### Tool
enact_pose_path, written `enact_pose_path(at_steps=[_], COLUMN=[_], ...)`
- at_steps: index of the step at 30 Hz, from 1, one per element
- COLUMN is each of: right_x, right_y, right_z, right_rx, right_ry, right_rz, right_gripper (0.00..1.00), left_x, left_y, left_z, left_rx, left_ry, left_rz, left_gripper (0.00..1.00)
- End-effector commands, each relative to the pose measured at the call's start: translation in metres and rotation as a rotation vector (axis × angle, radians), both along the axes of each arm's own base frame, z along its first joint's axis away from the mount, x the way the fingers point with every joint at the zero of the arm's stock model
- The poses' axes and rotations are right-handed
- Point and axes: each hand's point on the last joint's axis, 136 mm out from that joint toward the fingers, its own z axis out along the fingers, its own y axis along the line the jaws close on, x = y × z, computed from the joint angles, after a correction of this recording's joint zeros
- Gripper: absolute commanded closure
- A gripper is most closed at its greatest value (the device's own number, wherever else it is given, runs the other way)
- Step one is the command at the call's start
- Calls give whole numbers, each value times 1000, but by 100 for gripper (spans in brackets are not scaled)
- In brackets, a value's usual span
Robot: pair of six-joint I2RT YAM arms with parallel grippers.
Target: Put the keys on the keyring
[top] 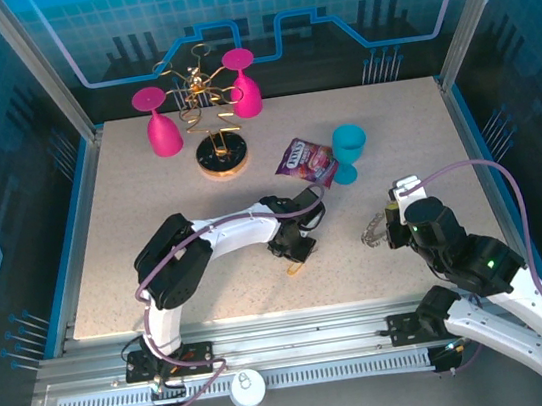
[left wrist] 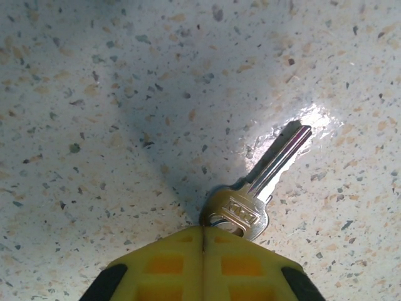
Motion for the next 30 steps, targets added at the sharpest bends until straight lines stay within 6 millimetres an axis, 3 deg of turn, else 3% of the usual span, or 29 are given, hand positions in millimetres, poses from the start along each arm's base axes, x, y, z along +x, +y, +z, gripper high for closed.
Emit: enact_pose_path(at_steps=[1, 11, 20, 22, 26, 30], right_x=[3, 2, 2, 2, 2, 2], right_y=[2, 3, 3, 3, 3, 3], right_z=[10, 10, 11, 10, 11, 10], right_rx=[22, 26, 29, 28, 27, 28], right_ry=[-34, -33, -28, -28, -29, -27], right_rz=[5, 10, 13, 13, 14, 12], right_gripper=[100, 100, 100, 100, 100, 100], left_x=[-3, -1, -13, -15, -14, -17], left_y=[-1, 6, 1, 1, 3, -1], left_z=[15, 42, 27, 23, 21, 17], left_rx=[-30, -67, -103, -101, -83, -90], left_ry=[3, -72, 9, 26, 21, 52], left_rz=[-14, 7, 48, 52, 56, 50], left_gripper=[100, 100, 99, 82, 64, 60])
